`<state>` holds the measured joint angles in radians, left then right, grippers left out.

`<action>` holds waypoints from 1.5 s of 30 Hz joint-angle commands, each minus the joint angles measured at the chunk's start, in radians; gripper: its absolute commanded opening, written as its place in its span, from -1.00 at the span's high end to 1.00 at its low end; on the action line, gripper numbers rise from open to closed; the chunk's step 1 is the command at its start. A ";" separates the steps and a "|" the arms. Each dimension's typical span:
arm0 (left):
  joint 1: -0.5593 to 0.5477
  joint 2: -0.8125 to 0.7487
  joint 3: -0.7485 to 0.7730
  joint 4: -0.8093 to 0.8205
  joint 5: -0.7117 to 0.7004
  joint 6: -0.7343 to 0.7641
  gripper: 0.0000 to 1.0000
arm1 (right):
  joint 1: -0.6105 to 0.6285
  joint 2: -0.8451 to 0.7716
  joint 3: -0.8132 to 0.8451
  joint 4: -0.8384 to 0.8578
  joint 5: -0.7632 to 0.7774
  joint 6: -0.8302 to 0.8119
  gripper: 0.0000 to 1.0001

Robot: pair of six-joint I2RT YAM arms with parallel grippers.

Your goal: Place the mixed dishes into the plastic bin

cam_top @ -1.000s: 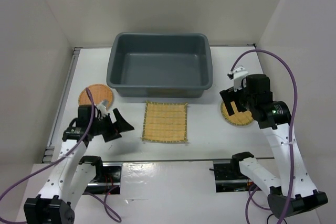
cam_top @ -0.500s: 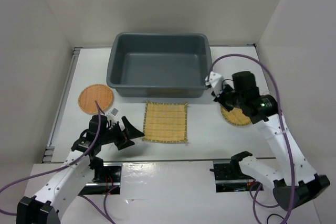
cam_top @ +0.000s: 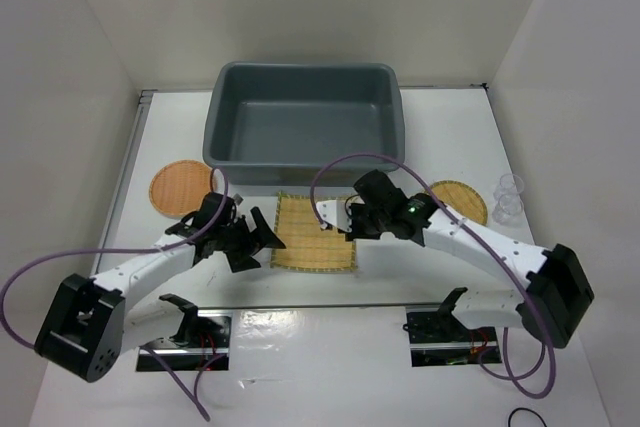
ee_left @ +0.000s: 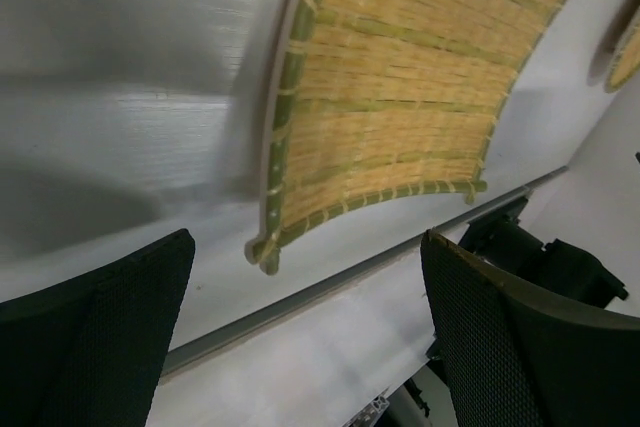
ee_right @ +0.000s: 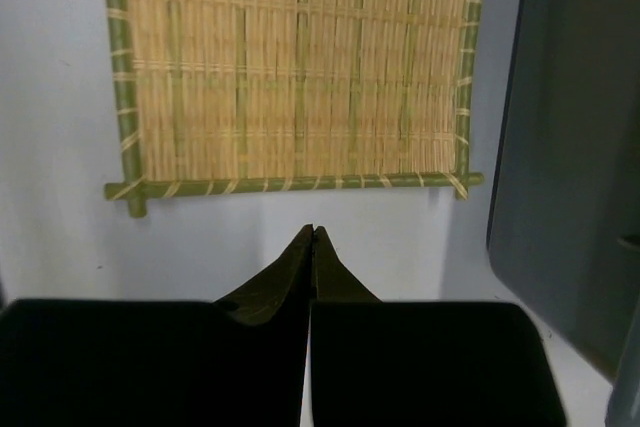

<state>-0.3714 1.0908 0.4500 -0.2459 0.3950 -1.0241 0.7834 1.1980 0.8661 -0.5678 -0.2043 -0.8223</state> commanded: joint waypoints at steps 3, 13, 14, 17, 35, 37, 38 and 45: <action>-0.026 0.075 0.036 0.036 -0.035 0.009 -1.00 | 0.004 0.161 -0.056 0.210 0.011 -0.081 1.00; -0.026 0.054 -0.005 0.080 -0.045 -0.039 -1.00 | -0.036 0.484 0.048 0.215 -0.012 -0.095 1.00; -0.026 0.054 -0.005 0.095 -0.045 -0.048 -1.00 | -0.036 0.495 0.048 0.215 -0.001 -0.095 1.00; -0.026 0.054 -0.030 0.144 -0.036 -0.060 -1.00 | -0.036 0.541 0.048 0.194 -0.001 -0.109 1.00; -0.116 0.497 0.016 0.638 0.156 -0.102 -0.16 | -0.036 0.584 0.079 0.174 -0.001 -0.086 1.00; -0.142 0.566 0.050 0.663 0.174 -0.125 0.28 | -0.036 0.584 0.079 0.174 -0.001 -0.086 1.00; -0.152 0.583 0.061 0.663 0.174 -0.125 0.61 | -0.036 0.584 0.079 0.183 -0.001 -0.077 1.00; -0.204 0.566 0.101 0.616 0.173 -0.125 0.99 | -0.036 0.575 0.070 0.192 -0.001 -0.067 1.00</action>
<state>-0.5129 1.6684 0.5320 0.4278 0.6086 -1.2381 0.7326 1.7000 0.9810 -0.3660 -0.1265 -0.9157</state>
